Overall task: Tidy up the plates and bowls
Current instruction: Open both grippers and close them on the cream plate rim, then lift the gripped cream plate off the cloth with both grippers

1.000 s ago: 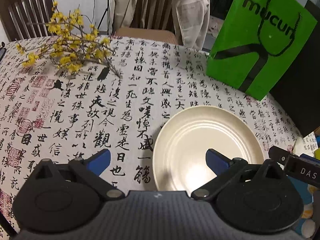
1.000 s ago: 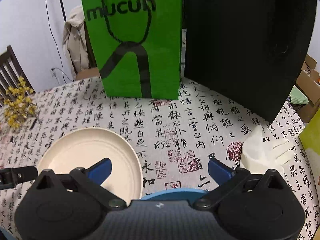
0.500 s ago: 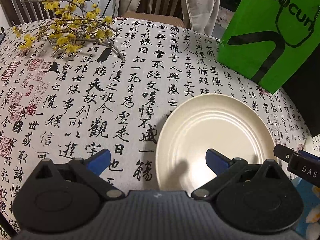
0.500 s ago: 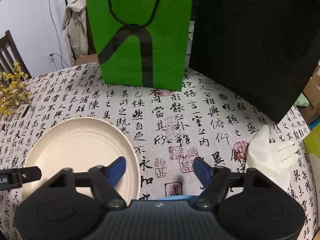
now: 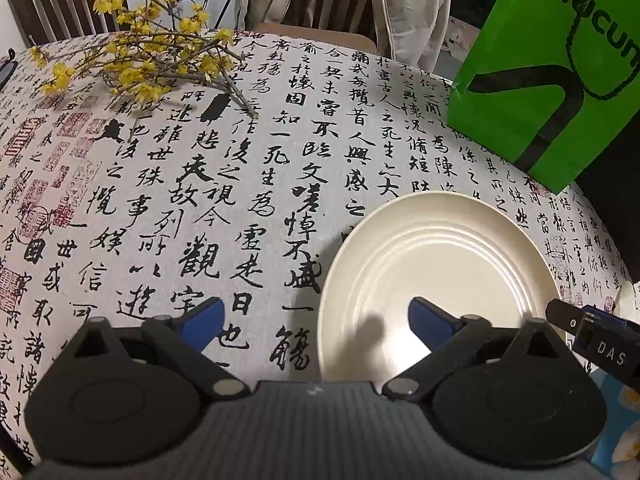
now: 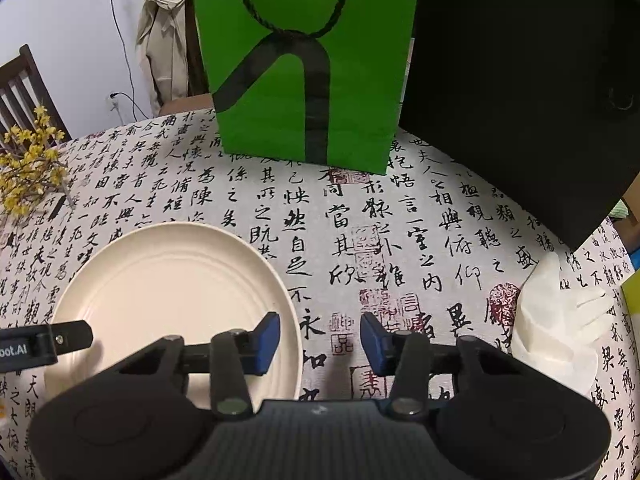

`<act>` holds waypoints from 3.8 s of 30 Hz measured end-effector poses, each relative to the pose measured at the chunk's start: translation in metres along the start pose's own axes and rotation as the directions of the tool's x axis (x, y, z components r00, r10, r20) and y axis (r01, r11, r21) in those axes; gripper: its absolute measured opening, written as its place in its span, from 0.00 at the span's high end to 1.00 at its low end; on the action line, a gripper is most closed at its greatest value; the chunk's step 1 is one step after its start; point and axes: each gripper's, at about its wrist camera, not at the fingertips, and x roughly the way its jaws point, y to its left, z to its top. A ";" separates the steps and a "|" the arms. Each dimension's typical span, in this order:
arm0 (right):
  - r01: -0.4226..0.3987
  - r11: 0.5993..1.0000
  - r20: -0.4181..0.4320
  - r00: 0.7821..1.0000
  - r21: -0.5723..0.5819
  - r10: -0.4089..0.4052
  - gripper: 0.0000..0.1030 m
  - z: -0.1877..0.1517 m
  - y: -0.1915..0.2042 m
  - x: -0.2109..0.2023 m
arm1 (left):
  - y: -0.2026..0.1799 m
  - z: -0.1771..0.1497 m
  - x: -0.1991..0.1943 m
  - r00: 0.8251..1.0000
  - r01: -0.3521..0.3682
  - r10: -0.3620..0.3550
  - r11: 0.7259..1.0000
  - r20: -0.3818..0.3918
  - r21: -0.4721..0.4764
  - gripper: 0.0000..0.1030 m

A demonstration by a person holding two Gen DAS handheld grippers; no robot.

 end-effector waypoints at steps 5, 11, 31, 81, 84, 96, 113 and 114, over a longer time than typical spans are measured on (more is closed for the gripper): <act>-0.004 1.000 -0.009 1.000 -0.008 0.004 0.65 0.000 0.003 0.004 | 0.004 0.001 0.005 0.999 0.022 -0.023 0.999 -0.028 -0.023 0.20; -0.005 1.000 -0.017 1.000 -0.014 0.005 0.71 -0.001 0.004 0.007 | 0.004 0.002 0.004 1.000 0.027 -0.027 0.999 -0.015 -0.026 0.33; -0.038 0.998 0.020 0.999 -0.053 0.039 0.90 -0.007 0.014 0.004 | -0.001 0.001 0.000 0.998 0.058 -0.058 0.998 0.011 0.021 0.81; -0.112 0.994 0.230 0.967 0.009 0.107 0.90 -0.008 0.019 -0.080 | 0.017 0.008 -0.085 0.972 0.130 -0.131 0.991 0.193 0.019 0.81; -0.112 0.994 0.241 0.965 0.002 0.108 0.90 -0.012 0.022 -0.089 | 0.019 0.006 -0.093 0.970 0.134 -0.135 0.991 0.202 0.019 0.81; -0.120 0.993 0.270 0.956 -0.001 0.116 0.90 -0.026 0.030 -0.117 | 0.027 -0.007 -0.124 0.961 0.126 -0.133 0.991 0.243 0.044 0.81; -0.131 0.991 0.302 0.945 0.004 0.123 0.90 -0.051 0.037 -0.151 | 0.037 -0.031 -0.157 0.952 0.115 -0.129 0.991 0.276 0.064 0.81; -0.131 0.991 0.304 0.945 0.005 0.123 0.90 -0.052 0.037 -0.153 | 0.037 -0.032 -0.158 0.952 0.115 -0.129 0.991 0.278 0.067 0.81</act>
